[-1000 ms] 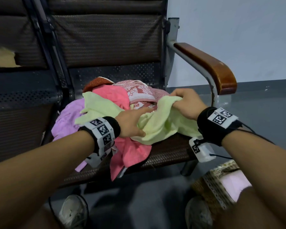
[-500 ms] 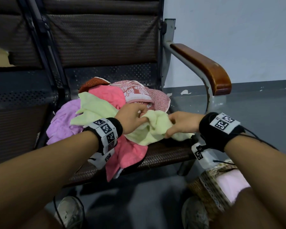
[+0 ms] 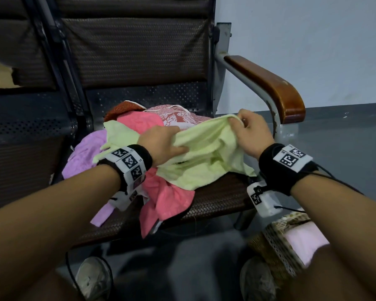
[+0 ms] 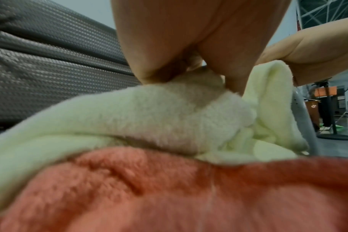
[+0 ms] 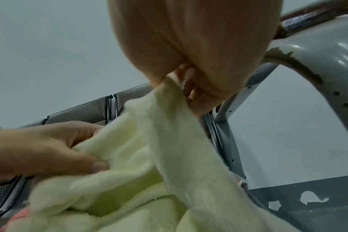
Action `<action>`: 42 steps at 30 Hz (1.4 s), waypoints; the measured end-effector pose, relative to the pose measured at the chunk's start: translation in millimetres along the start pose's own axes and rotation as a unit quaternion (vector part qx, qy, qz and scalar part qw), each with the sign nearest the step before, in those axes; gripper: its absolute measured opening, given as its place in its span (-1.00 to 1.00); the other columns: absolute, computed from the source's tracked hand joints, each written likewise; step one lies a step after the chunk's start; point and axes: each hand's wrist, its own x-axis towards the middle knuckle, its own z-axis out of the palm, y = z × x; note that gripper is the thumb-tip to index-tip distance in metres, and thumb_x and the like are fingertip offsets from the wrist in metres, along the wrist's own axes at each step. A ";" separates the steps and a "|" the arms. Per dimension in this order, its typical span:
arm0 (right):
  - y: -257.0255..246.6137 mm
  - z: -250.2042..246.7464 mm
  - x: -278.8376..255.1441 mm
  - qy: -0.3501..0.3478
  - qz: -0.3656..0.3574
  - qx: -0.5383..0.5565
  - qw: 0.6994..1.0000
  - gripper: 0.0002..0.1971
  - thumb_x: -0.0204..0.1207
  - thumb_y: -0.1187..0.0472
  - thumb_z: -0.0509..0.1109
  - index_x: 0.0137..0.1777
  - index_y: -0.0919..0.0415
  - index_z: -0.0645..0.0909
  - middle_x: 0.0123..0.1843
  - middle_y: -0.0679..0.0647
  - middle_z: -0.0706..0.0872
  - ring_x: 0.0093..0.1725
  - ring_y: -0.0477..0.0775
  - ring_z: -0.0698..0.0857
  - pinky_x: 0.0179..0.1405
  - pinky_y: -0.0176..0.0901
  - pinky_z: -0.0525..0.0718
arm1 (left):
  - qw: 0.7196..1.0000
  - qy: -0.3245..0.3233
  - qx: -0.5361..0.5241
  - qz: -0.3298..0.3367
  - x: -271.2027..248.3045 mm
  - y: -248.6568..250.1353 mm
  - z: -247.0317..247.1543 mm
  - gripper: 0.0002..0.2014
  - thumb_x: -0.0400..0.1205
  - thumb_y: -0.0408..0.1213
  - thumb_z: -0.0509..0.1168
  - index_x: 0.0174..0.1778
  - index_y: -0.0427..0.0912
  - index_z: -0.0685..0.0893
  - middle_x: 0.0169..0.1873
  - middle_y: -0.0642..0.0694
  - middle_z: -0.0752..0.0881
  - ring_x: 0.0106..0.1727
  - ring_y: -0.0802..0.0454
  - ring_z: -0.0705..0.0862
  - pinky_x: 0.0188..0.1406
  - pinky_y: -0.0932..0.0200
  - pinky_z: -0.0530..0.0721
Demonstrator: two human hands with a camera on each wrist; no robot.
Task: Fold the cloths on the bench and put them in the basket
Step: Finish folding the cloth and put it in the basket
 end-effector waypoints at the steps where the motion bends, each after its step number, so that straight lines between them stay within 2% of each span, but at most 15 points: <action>1: 0.5 -2.0 1.1 0.026 0.013 0.006 1.000 -0.63 0.71 0.08 0.29 -0.33 0.09 0.34 -0.41 -0.03 0.41 -0.34 0.02 0.41 -0.27 -0.03 0.38 | 0.999 0.008 0.035 -0.009 1.8 -1.1 -5.0 -0.66 0.51 0.26 0.37 -0.20 0.12 0.44 -0.28 0.08 0.60 -0.20 -0.07 0.57 -0.33 0.06 0.39; 5: -0.7 0.2 0.6 0.039 0.012 -0.004 0.999 -0.73 0.74 0.05 0.26 -0.12 0.23 0.44 -0.36 0.04 0.47 -0.29 0.09 0.47 -0.24 -0.03 0.39 | 0.991 0.032 0.098 -0.084 8.7 0.3 -19.8 -0.68 0.53 0.13 0.28 -0.26 -0.07 0.61 -0.28 -0.10 0.67 -0.22 -0.18 0.60 -0.30 0.08 0.42; 8: -10.7 5.3 -7.7 -0.009 -0.049 0.014 0.999 -0.90 0.73 0.17 0.25 0.12 0.15 0.41 -0.43 -0.13 0.49 -0.50 -0.09 0.44 -0.36 -0.11 0.39 | 0.970 0.078 -0.070 -0.221 17.1 10.8 -31.8 -0.61 0.63 0.02 0.20 -0.12 -0.26 0.73 -0.18 -0.24 0.72 -0.17 -0.24 0.60 -0.19 0.04 0.47; 11: -28.6 6.9 -15.0 -0.061 -0.154 -0.006 0.986 -0.81 0.70 0.35 0.17 0.20 0.08 0.47 -0.43 -0.38 0.59 -0.50 -0.24 0.52 -0.40 -0.45 0.38 | 0.880 0.089 -0.355 -0.301 27.4 23.1 -41.0 -0.59 0.67 -0.12 0.19 0.16 -0.42 0.69 0.06 -0.36 0.77 0.06 -0.34 0.73 0.10 -0.12 0.72; 14: -45.7 10.7 -19.3 -0.150 -0.167 -0.060 0.973 -0.59 0.57 0.46 0.16 -0.06 -0.03 0.74 -0.25 -0.23 0.75 -0.25 -0.20 0.67 -0.08 -0.15 0.62 | 0.769 0.082 -0.569 -0.280 26.3 42.4 -43.6 -0.75 0.70 -0.23 0.21 0.11 -0.33 0.69 -0.11 -0.26 0.74 -0.25 -0.10 0.78 -0.30 0.10 0.79; 16: -51.1 16.3 -22.1 -0.169 -0.134 -0.081 0.973 -0.64 0.53 0.39 0.23 -0.16 0.01 0.82 -0.10 -0.05 0.82 -0.11 -0.10 0.70 0.05 -0.15 0.60 | 0.748 0.055 -0.619 -0.233 23.1 56.3 -46.8 -0.81 0.73 -0.31 0.21 0.07 -0.32 0.69 -0.17 -0.21 0.67 -0.37 0.02 0.72 -0.42 0.22 0.72; 18: -53.8 22.7 -23.1 -0.152 -0.093 -0.076 0.981 -0.80 0.54 0.19 0.34 -0.19 0.05 0.81 -0.13 0.01 0.79 -0.13 -0.07 0.67 -0.08 -0.15 0.55 | 0.732 0.027 -0.653 -0.191 20.9 67.4 -49.9 -0.83 0.74 -0.36 0.20 0.08 -0.32 0.68 -0.18 -0.18 0.69 -0.40 0.07 0.75 -0.39 0.26 0.72; 21: -56.4 30.2 -21.5 -0.132 -0.044 -0.041 0.989 -0.71 0.55 -0.04 0.41 -0.40 -0.03 0.60 -0.37 -0.04 0.68 -0.32 -0.08 0.61 -0.32 -0.14 0.51 | 0.728 0.011 -0.666 -0.162 19.0 74.4 -53.4 -0.85 0.74 -0.41 0.20 0.04 -0.37 0.67 -0.22 -0.18 0.72 -0.41 0.11 0.78 -0.33 0.25 0.76; 24: -54.2 36.5 -15.1 -0.096 0.013 -0.013 0.995 -0.68 0.63 0.09 0.34 -0.37 0.16 0.56 -0.40 0.04 0.59 -0.30 0.09 0.58 -0.29 -0.06 0.48 | 0.736 -0.002 -0.660 -0.148 16.3 70.1 -53.7 -0.80 0.75 -0.38 0.22 0.11 -0.44 0.68 -0.28 -0.15 0.78 -0.38 0.12 0.79 -0.11 0.16 0.83; 26: -52.3 38.6 -11.9 -0.087 0.069 0.087 0.990 -0.70 0.67 0.20 0.26 -0.32 0.20 0.57 -0.46 -0.01 0.54 -0.40 0.04 0.55 -0.37 -0.13 0.46 | 0.748 0.016 -0.644 -0.160 14.5 62.1 -53.6 -0.76 0.75 -0.36 0.23 0.19 -0.46 0.68 -0.15 -0.21 0.83 -0.22 0.03 0.83 0.01 0.15 0.81; 30: -55.3 38.5 -7.7 -0.070 0.181 0.262 0.945 -0.65 0.65 0.11 0.25 -0.38 0.11 0.62 -0.51 -0.11 0.65 -0.54 -0.16 0.59 -0.53 -0.36 0.48 | 0.762 0.078 -0.612 -0.197 12.9 44.1 -53.9 -0.82 0.75 -0.35 0.22 0.04 -0.38 0.68 -0.11 -0.29 0.80 -0.15 -0.07 0.84 -0.17 0.20 0.78; 34: -48.1 42.1 -4.5 -0.072 0.019 0.029 0.997 -0.55 0.63 0.04 0.31 -0.51 0.10 0.38 -0.50 -0.02 0.44 -0.44 0.03 0.44 -0.36 -0.10 0.39 | 0.751 0.125 -0.604 -0.238 16.7 31.0 -54.3 -0.73 0.75 -0.29 0.17 0.08 -0.42 0.71 -0.15 -0.27 0.83 -0.25 -0.06 0.85 -0.34 0.21 0.79; 36: -42.5 42.0 -4.6 -0.106 -0.064 -0.149 0.981 -0.63 0.61 0.08 0.34 -0.43 0.19 0.55 -0.43 -0.01 0.54 -0.34 0.11 0.55 -0.29 -0.04 0.50 | 0.739 0.167 -0.598 -0.260 18.7 23.6 -52.3 -0.73 0.74 -0.33 0.18 0.09 -0.45 0.70 -0.10 -0.33 0.81 -0.27 -0.09 0.84 -0.39 0.21 0.76; 39: -37.0 40.3 -2.6 -0.139 -0.048 -0.265 0.953 -0.74 0.54 0.12 0.33 -0.14 0.30 0.76 -0.19 0.18 0.74 -0.12 0.29 0.70 -0.11 0.06 0.70 | 0.740 0.210 -0.573 -0.283 20.5 8.9 -47.1 -0.82 0.72 -0.37 0.21 0.01 -0.42 0.66 -0.04 -0.36 0.76 -0.24 -0.08 0.81 -0.36 0.20 0.77; 42: -36.8 39.1 -0.2 -0.144 0.007 -0.271 0.952 -0.67 0.60 0.15 0.24 -0.39 0.26 0.52 -0.40 0.13 0.55 -0.31 0.22 0.59 -0.30 -0.07 0.47 | 0.741 0.233 -0.558 -0.290 20.5 -3.5 -44.0 -0.80 0.68 -0.50 0.17 0.20 -0.35 0.58 0.09 -0.31 0.70 -0.11 -0.15 0.82 -0.36 0.18 0.79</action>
